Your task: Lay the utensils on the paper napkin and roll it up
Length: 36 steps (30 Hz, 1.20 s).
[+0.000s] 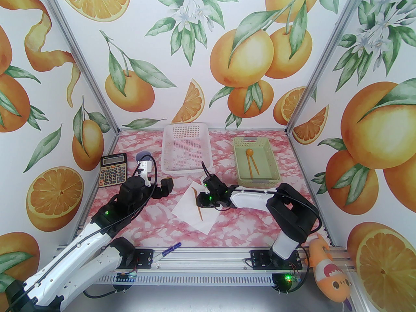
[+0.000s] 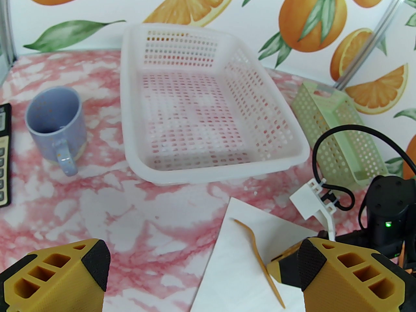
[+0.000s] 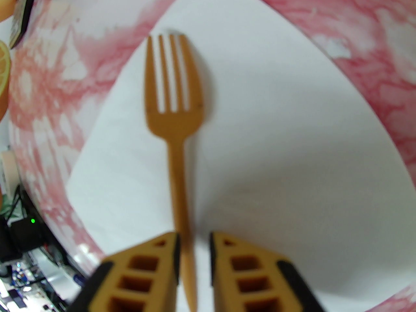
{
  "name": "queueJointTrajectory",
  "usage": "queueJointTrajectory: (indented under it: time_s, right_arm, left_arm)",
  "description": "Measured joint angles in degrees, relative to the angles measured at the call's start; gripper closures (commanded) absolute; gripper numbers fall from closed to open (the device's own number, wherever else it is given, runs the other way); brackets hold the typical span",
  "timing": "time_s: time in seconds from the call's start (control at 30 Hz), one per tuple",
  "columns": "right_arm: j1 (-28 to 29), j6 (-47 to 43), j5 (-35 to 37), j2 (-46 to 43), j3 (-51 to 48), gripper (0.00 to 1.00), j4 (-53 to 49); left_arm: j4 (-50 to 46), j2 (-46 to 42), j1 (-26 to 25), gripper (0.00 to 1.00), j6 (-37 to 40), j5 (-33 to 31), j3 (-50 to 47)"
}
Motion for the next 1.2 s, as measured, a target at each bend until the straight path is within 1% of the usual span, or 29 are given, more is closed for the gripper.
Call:
queueJointTrajectory:
  time_s: [0.33,0.4,0.47,0.7,0.83,0.93,1.0,1.1,1.2]
  right_arm:
    - [0.00,-0.22,0.50,-2.58,0.07,0.67,-1.44]
    - [0.00,-0.26,0.70,-2.97,0.07,0.61,-1.66]
    - [0.00,-0.61,1.09,-3.69,0.07,0.59,-2.27]
    - [0.00,-2.34,2.80,-7.21,0.07,0.44,-3.17]
    - [-0.02,-3.58,3.89,-8.74,0.07,0.35,-4.31]
    - [-0.17,-4.57,4.87,-10.62,0.07,0.27,-4.76]
    - [-0.52,-5.16,5.33,-12.02,0.07,0.24,-4.90]
    - [-1.42,-5.90,5.97,-14.12,0.04,0.18,-5.25]
    - [-2.43,-6.71,6.54,-15.76,0.04,0.11,-5.62]
  left_arm:
    - [-0.48,-0.20,0.11,0.00,0.22,-0.35,0.11]
    - [-0.48,-0.35,0.15,0.00,0.35,-0.37,0.11]
    - [-0.48,-0.76,0.28,0.00,0.81,-0.35,0.11]
    - [-0.59,-1.49,1.07,0.00,3.63,0.24,1.20]
    - [-0.55,-1.46,1.27,0.00,7.74,0.79,2.64]
    - [-0.59,-1.31,1.40,0.00,12.20,1.66,4.02]
    - [-0.48,-1.25,1.51,0.00,15.30,2.86,4.76]
    - [0.57,-1.46,1.62,0.00,21.00,6.45,4.92]
    - [2.49,-1.55,1.62,0.00,27.08,10.64,4.92]
